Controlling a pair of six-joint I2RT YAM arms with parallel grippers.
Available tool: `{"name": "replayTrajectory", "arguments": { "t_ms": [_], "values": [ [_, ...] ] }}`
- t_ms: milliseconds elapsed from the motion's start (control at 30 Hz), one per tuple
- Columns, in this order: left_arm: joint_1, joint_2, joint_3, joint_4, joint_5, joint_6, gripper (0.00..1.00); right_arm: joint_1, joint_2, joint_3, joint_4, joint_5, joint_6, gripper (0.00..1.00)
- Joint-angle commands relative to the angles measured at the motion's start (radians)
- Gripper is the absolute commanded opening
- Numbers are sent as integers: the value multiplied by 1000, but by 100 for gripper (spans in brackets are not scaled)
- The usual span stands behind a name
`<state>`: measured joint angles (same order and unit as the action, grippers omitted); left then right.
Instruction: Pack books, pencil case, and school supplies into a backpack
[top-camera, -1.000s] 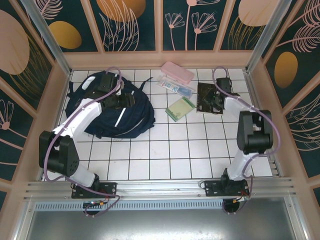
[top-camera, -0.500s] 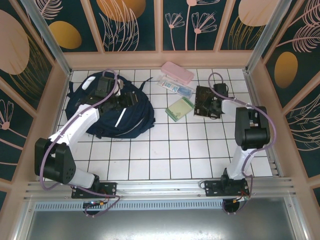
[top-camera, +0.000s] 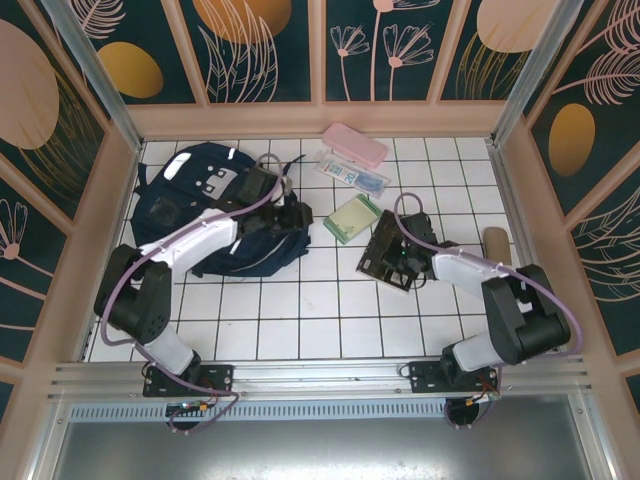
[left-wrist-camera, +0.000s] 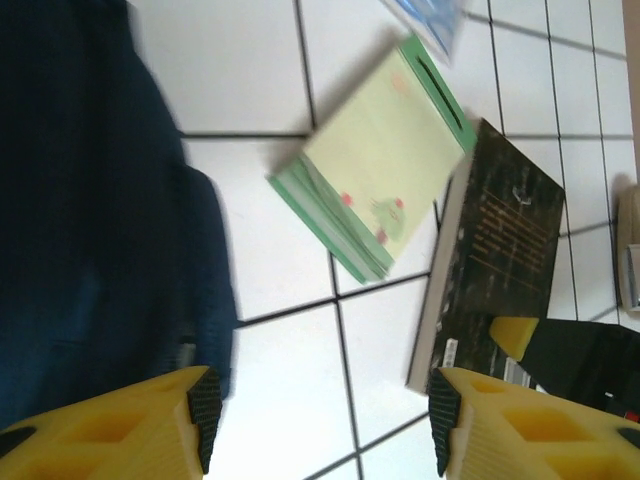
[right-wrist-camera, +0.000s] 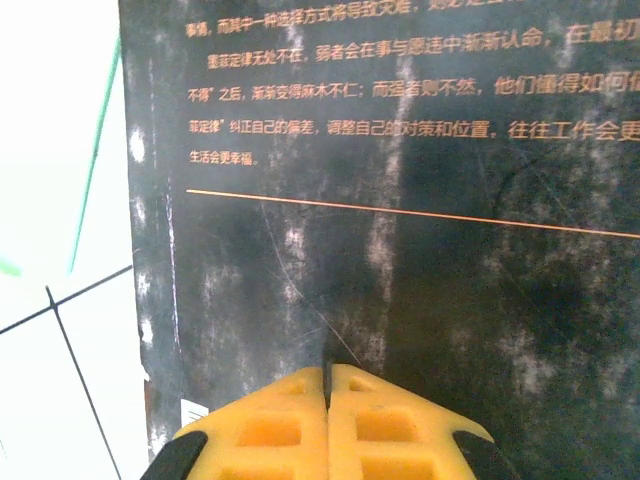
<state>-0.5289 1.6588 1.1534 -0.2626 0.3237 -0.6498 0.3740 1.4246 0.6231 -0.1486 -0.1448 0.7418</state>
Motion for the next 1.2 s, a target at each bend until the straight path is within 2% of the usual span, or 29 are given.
{"name": "replayTrajectory", "arguments": {
  "t_ms": [0, 67, 133, 200, 367, 500, 767, 933, 1167],
  "values": [
    [-65, 43, 2, 84, 30, -55, 59, 7, -82, -45, -164, -15, 77, 0],
    [-102, 92, 18, 102, 38, -63, 57, 6, -154, -22, -191, 20, 68, 9],
    [-138, 140, 51, 104, 35, -64, 56, -4, -219, -4, -213, 48, 43, 25],
    [-162, 183, 82, 113, 28, -64, 52, -28, -264, -7, -223, 60, 15, 36],
    [-221, 298, 188, 104, 28, -55, 46, -160, -339, -82, -205, 17, -37, 42],
    [-257, 384, 277, 65, 17, -26, 45, -244, -354, -150, -117, -36, -64, 48],
    [-287, 538, 399, -34, -7, 19, 43, -285, -231, -191, -10, -72, -85, 49],
    [-301, 574, 392, -41, 3, 18, 38, -287, -153, -200, 68, -134, -78, 49],
    [-312, 585, 367, 10, 79, -10, 26, -286, -119, -226, 281, -416, -39, 43]
  ]
}}
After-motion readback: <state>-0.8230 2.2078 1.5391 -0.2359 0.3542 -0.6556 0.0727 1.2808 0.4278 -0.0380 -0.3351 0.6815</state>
